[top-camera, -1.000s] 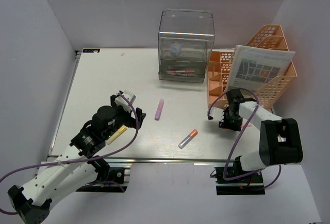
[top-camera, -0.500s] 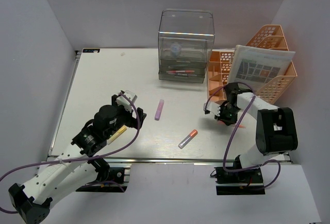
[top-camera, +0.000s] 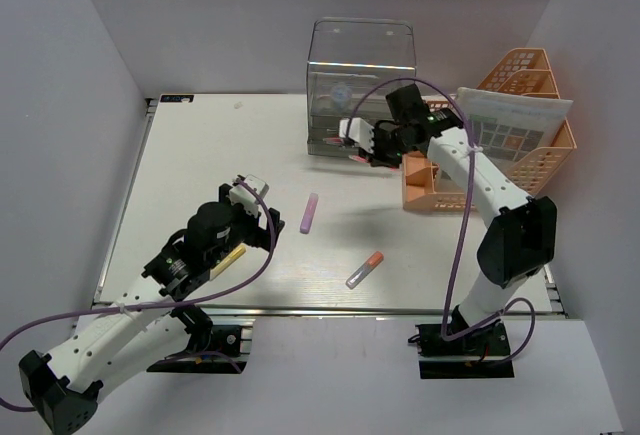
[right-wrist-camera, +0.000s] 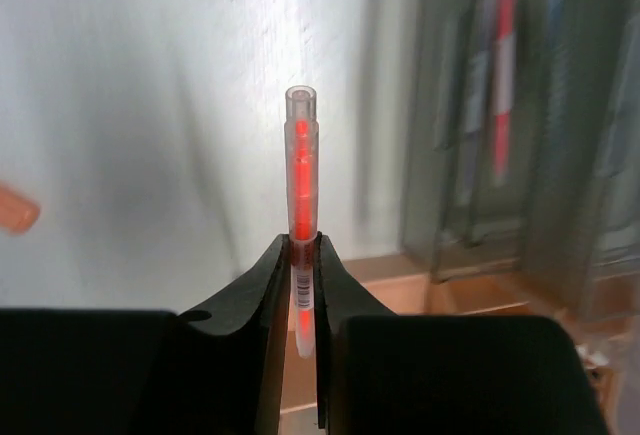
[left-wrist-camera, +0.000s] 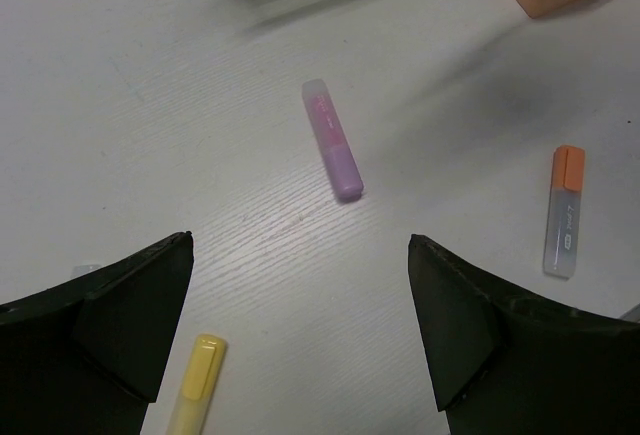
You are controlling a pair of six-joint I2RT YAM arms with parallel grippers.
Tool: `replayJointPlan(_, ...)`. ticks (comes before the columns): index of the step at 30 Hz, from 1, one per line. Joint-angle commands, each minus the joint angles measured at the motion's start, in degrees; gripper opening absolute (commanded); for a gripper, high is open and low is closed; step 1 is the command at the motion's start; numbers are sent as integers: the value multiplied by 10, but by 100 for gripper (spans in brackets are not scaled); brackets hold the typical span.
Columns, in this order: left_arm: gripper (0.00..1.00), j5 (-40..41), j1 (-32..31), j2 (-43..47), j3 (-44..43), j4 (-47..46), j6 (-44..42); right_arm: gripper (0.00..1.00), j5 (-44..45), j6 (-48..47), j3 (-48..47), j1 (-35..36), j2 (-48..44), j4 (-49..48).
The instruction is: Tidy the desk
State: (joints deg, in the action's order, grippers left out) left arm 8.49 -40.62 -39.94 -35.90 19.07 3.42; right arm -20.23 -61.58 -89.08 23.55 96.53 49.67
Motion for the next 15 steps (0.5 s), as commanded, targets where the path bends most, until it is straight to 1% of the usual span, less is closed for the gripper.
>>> replayJointPlan(1, 98, 11, 0, 6, 7, -4, -3, 8, 38, 43, -55, 36, 29, -40)
replayJointPlan(2, 98, 13, 0, 7, 7, -4, -3, 8, 56, 38, -71, 40, 37, -68)
replayJointPlan(5, 98, 18, 0, 3, 9, -6, -3, 7, 94, 32, -110, 55, 65, -106)
replayJointPlan(11, 98, 23, 0, -7, 8, -5, -3, 8, 142, 29, -123, 72, 103, -223)
replayJointPlan(14, 98, 22, 0, -13, 9, -6, -3, 10, 171, 19, -130, 77, 141, -253)
replayJointPlan(15, 98, 21, 0, -14, 8, -6, -3, 10, 179, 18, -151, 82, 163, -252)
